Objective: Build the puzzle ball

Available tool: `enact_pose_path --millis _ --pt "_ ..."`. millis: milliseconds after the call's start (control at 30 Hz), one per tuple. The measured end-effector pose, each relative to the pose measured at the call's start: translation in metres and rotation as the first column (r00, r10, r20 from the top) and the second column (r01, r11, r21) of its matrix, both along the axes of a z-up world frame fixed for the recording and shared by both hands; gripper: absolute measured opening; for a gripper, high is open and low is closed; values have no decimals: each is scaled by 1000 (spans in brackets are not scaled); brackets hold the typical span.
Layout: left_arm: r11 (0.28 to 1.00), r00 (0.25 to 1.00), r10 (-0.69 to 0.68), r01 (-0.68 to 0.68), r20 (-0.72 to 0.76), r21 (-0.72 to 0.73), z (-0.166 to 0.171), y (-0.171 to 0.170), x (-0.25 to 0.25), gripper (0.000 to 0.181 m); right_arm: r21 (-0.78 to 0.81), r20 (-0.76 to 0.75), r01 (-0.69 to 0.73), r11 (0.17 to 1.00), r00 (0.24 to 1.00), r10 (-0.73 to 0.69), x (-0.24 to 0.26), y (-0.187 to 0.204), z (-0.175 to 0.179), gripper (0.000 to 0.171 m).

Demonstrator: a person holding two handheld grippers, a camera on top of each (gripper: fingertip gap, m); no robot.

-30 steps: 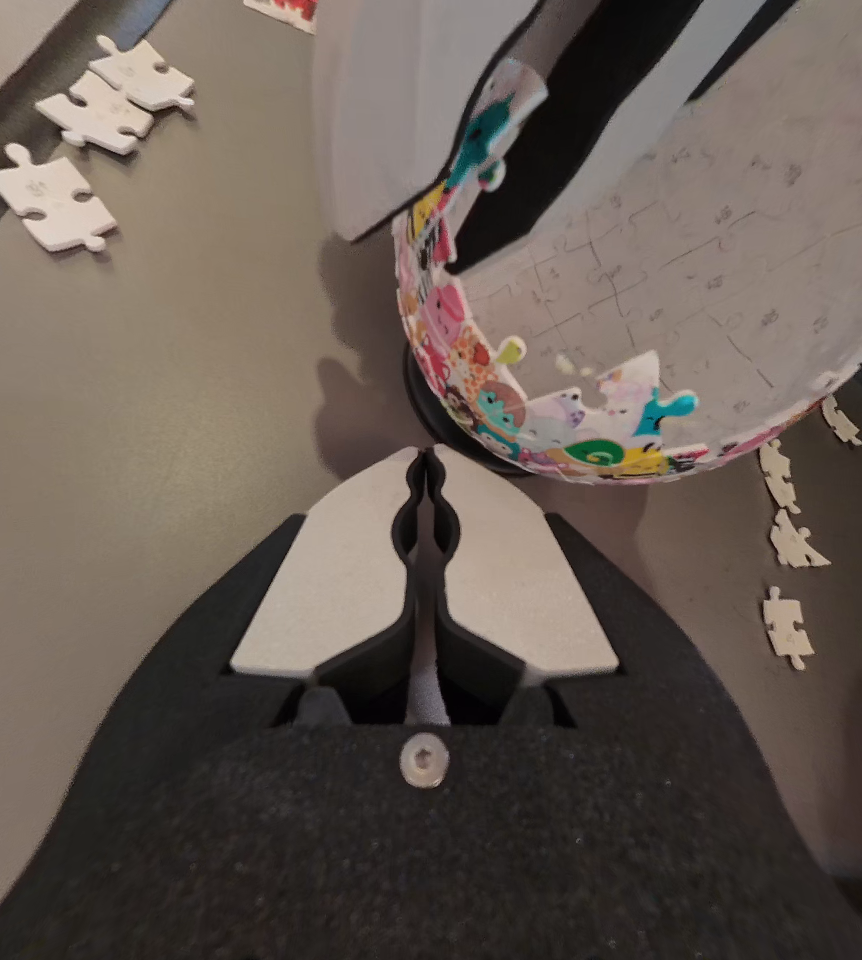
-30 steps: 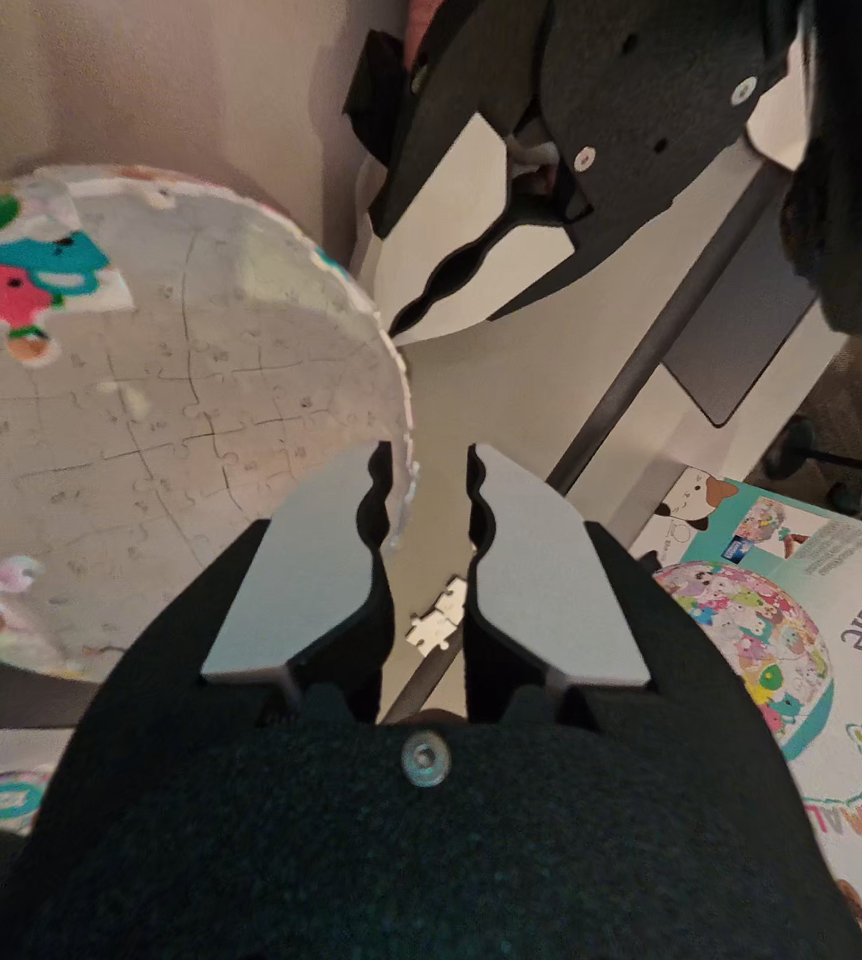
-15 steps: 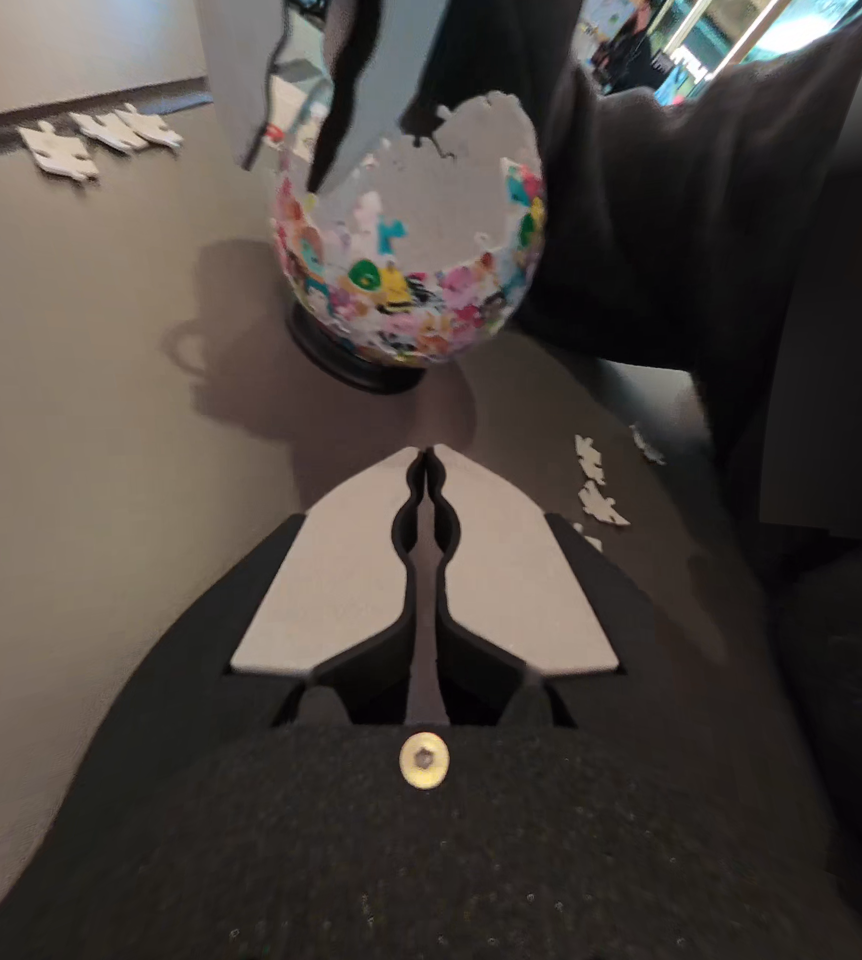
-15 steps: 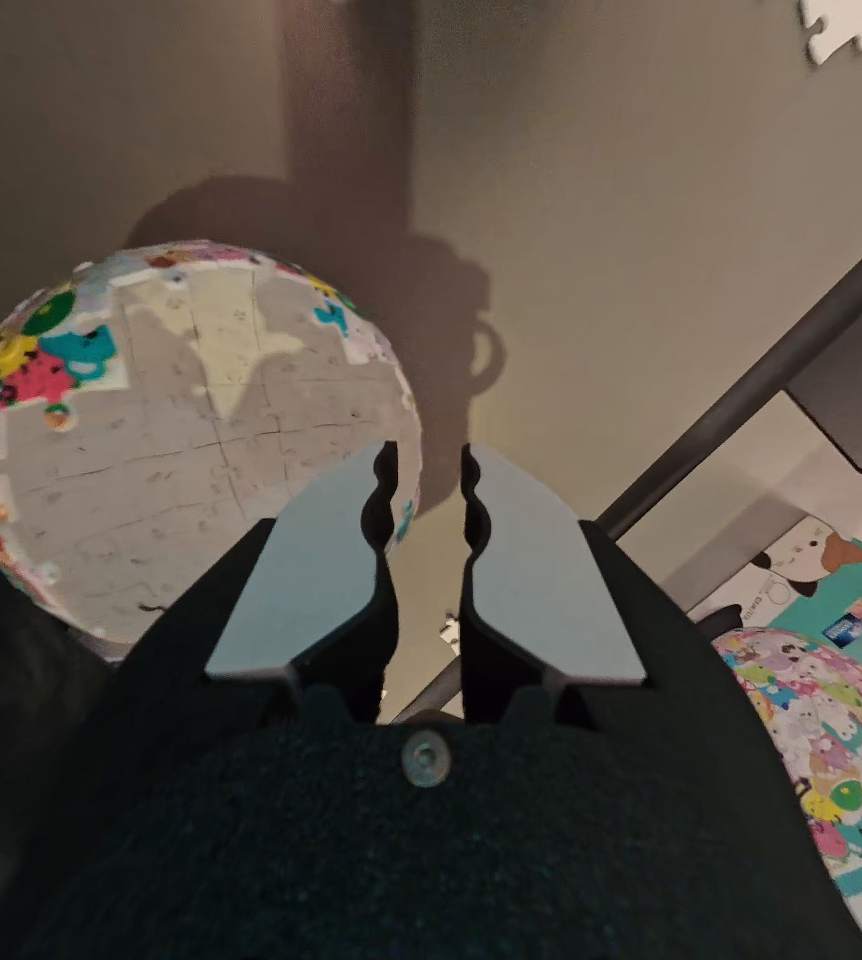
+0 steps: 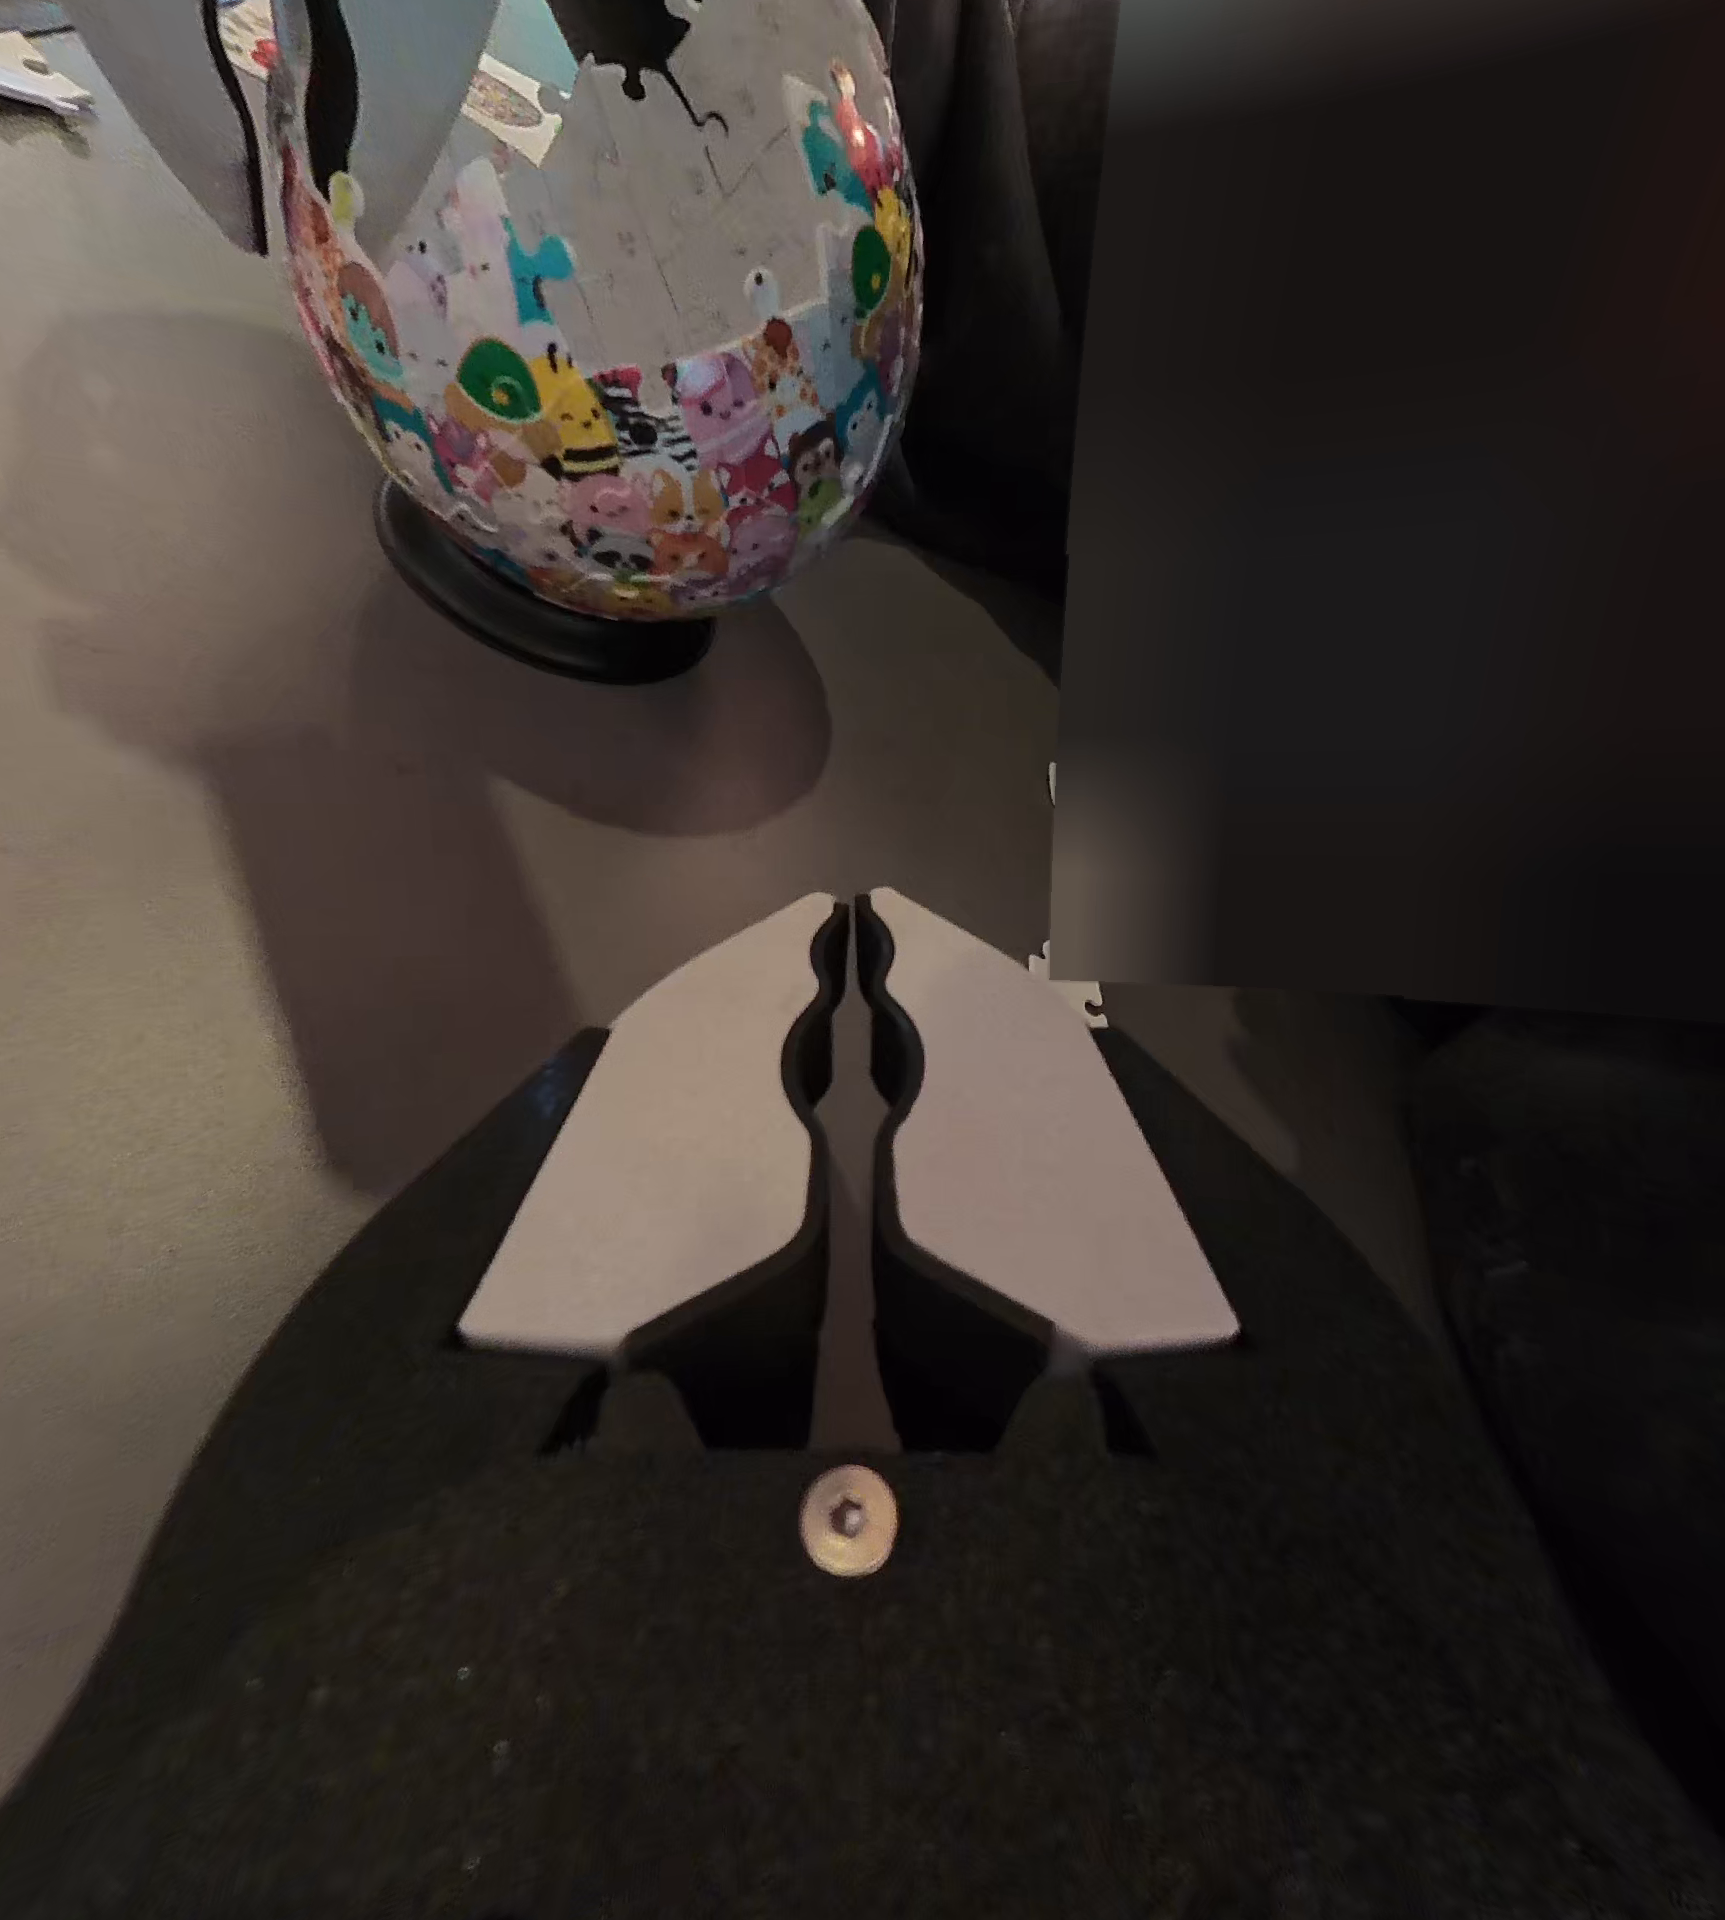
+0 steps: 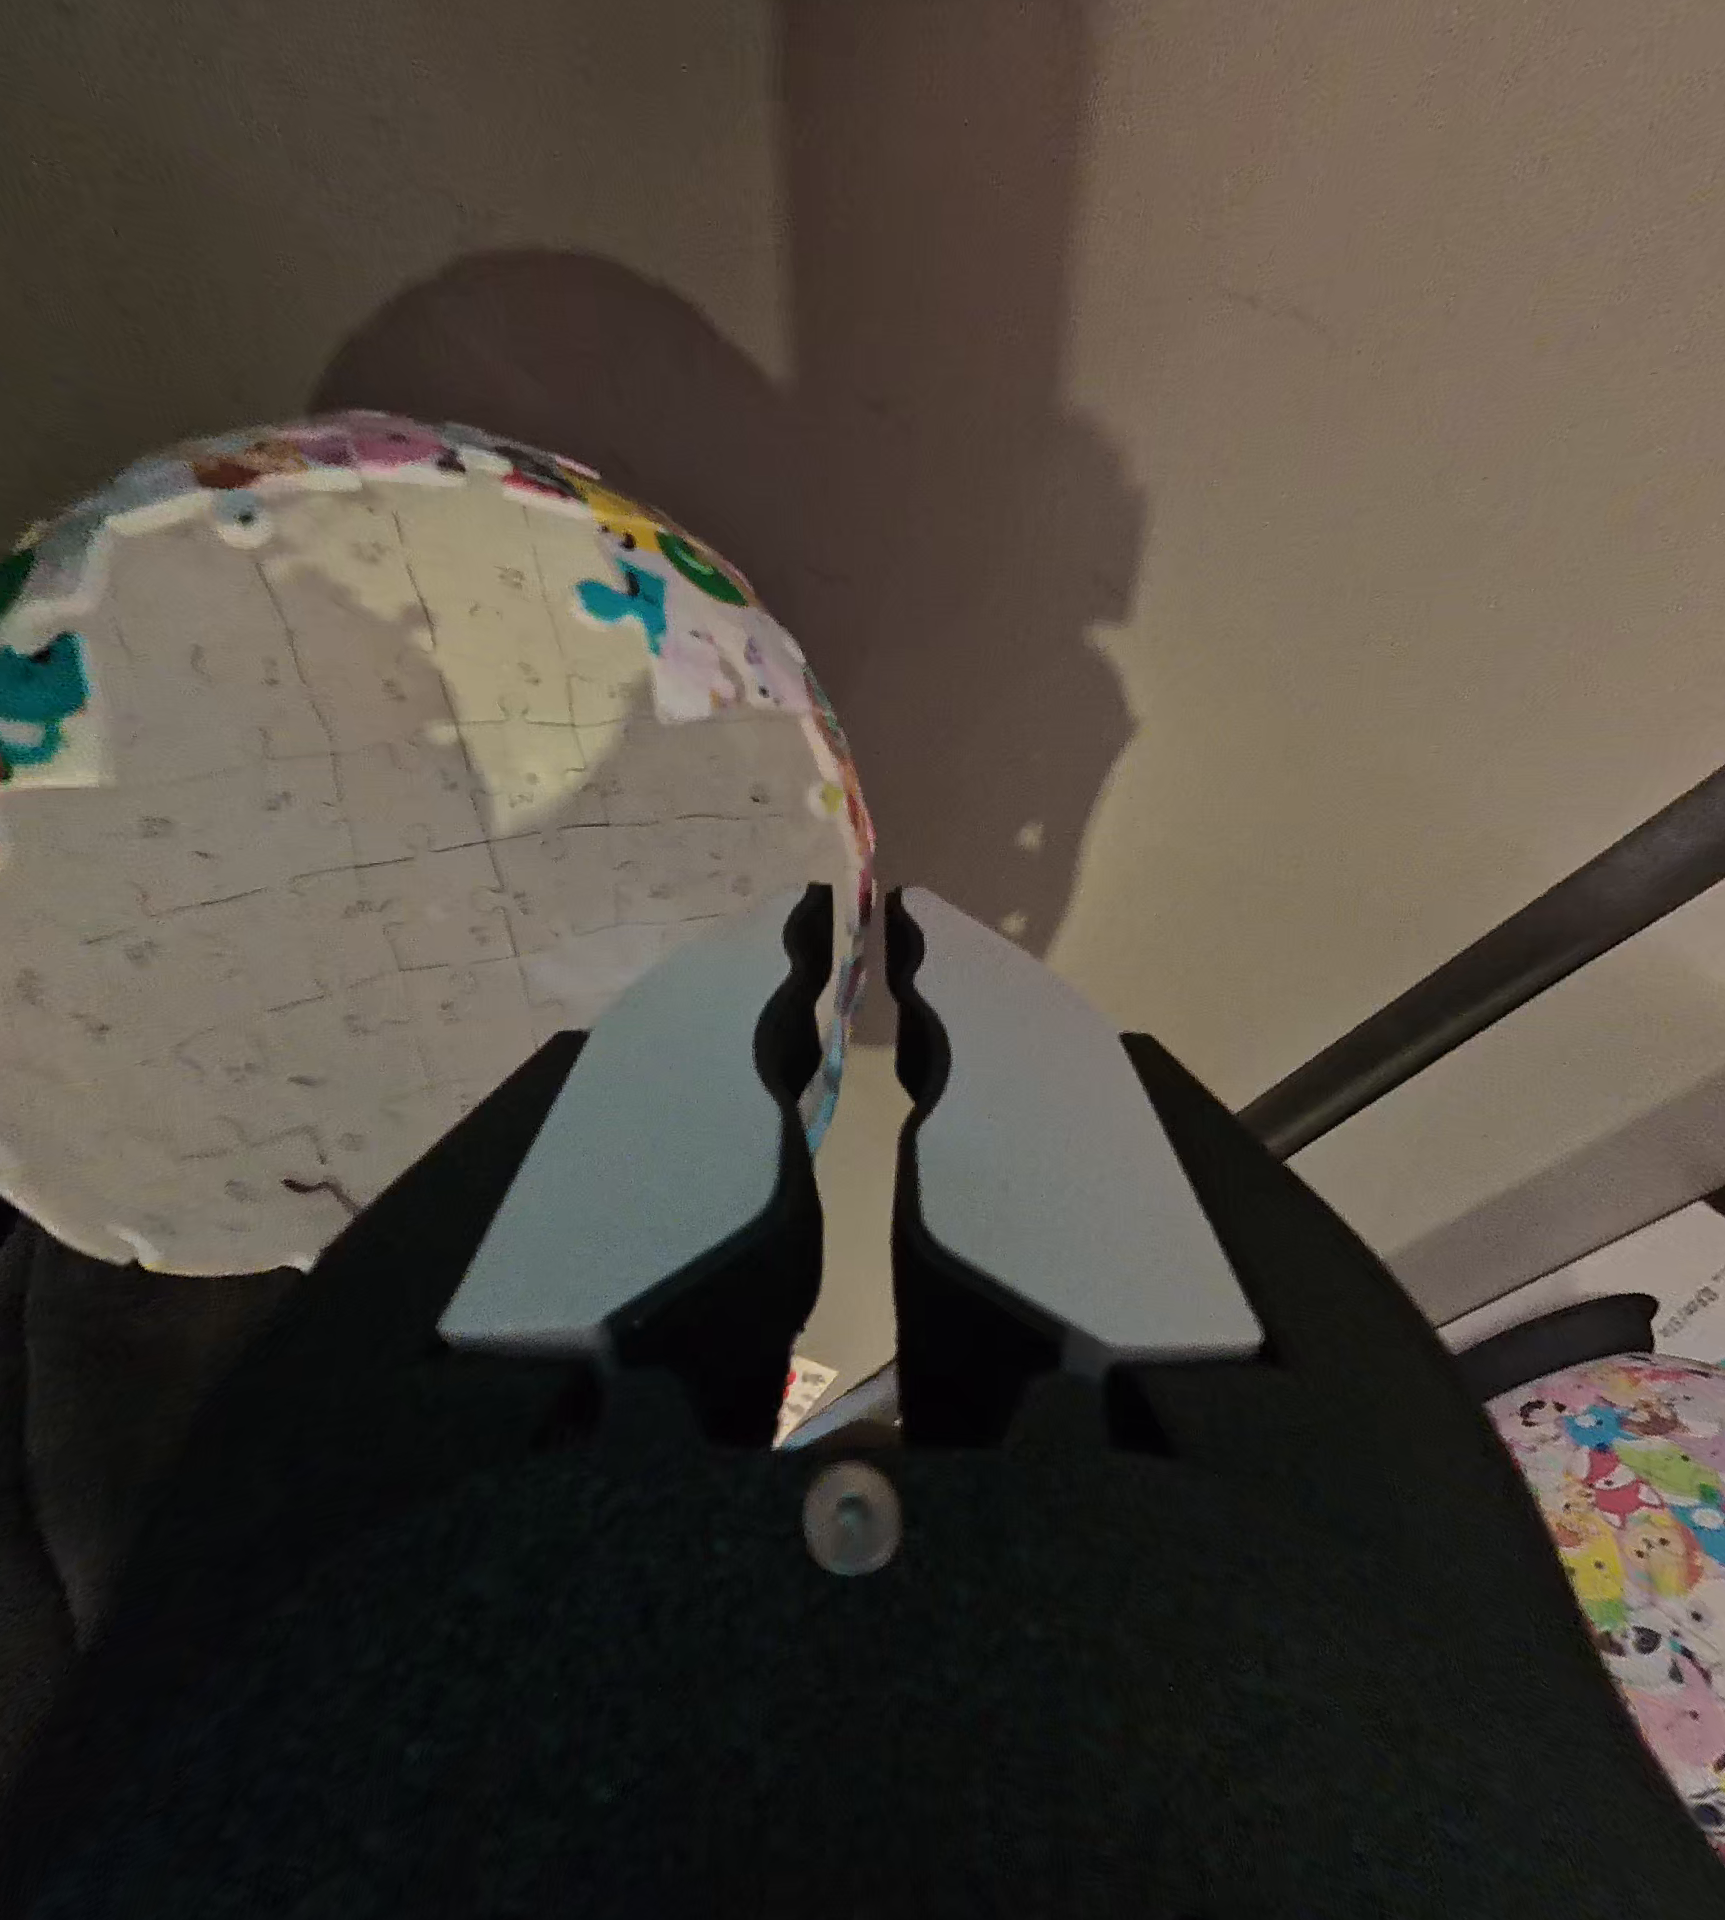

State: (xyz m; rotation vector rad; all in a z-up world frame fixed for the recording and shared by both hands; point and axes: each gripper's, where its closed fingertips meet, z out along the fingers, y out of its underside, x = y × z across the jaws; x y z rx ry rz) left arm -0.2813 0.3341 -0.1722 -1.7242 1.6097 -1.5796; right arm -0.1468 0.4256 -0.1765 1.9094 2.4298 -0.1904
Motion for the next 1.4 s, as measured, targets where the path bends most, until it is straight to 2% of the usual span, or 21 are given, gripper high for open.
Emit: enact_pose_path --millis 333,1033,1067,1133,1267,1400 --pt "999 999 -25 26 -29 40 -6 -6 1 1 15 60 2 1000 998 -3 1 2 -8 9" --pt "997 999 -29 31 -31 67 -5 -12 6 0 55 68 -16 998 998 12 -1 2 -6 3" --pt "997 999 -29 31 -31 67 -5 -12 6 0 53 55 -8 999 998 6 -3 2 -4 5" --pt "997 999 -29 32 -31 69 -5 -12 7 0 37 28 8 999 1000 -9 -5 -1 -2 22" --pt "996 999 -33 36 -34 80 -6 -13 8 0 87 -7 12 996 1000 -11 -4 5 8 28" --pt "995 999 -35 38 -31 96 -7 -14 9 0 146 -102 27 989 995 -12 -4 8 32 34"
